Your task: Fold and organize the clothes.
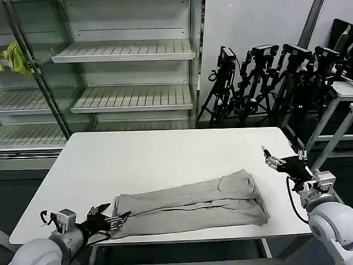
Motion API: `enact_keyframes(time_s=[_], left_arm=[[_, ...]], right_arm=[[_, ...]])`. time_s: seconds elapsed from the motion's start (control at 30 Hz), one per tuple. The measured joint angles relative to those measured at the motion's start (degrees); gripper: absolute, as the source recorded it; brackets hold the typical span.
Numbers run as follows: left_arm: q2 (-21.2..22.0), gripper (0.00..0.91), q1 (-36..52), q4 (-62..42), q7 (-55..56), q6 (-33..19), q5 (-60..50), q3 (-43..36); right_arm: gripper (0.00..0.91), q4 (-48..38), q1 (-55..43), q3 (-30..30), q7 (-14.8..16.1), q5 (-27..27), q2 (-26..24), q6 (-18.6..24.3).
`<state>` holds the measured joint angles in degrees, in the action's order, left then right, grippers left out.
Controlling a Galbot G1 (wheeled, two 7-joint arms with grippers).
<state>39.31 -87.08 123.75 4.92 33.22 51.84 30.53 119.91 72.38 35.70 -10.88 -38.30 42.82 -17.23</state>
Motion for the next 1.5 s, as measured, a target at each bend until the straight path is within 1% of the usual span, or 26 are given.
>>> enact_keyframes(time_s=[0.13,0.17,0.2,0.27,0.3,0.33,0.67,1.1,1.33,1.5], left_arm=[[1.42,0.907,-0.7,-0.15,0.07,-0.09,-0.48,-0.12],[1.72,0.766,-0.87,-0.12,0.06,-0.16,-0.59,-0.16],[2.03,0.645,-1.01,-0.08,0.05,-0.18,-0.68,-0.2],[2.65,0.181,-1.11,-0.04,0.06,-0.2,-0.93,-0.28],[2.97,0.05,-1.18,0.02,0.05,-0.2,-1.06,-0.33],[3.22,0.04,-1.24,0.05,0.04,-0.21,-1.19,-0.33],[5.44,0.04,-2.36,0.74,-0.44,-0.25,-2.44,-0.35],[6.9,0.04,-2.72,1.24,-0.7,-0.09,-2.87,0.18],[6.2,0.04,-1.6,0.12,-0.64,0.11,-2.66,1.65],[4.41,0.04,-0.74,-1.14,-0.55,0.11,-1.95,4.4]], right_arm=[[0.907,1.41,0.81,0.81,-0.03,0.04,0.72,0.13],[0.907,1.69,0.98,0.96,-0.05,0.05,0.87,0.18],[0.907,1.97,1.15,1.1,-0.08,0.09,1.07,0.23],[0.907,2.37,1.43,1.29,-0.1,0.16,1.34,0.35],[0.907,2.59,1.61,1.4,-0.11,0.25,1.5,0.41],[0.907,2.73,1.78,1.49,-0.11,0.36,1.66,0.49],[0.907,4.15,2.96,2.1,-0.13,0.58,2.55,0.93],[0.907,5.28,4.04,2.64,-0.18,0.67,3.26,1.44],[0.907,5.31,4.52,3.04,-0.19,0.67,3.3,2.21],[0.907,4.8,3.97,2.64,-0.19,0.65,3.45,2.45]])
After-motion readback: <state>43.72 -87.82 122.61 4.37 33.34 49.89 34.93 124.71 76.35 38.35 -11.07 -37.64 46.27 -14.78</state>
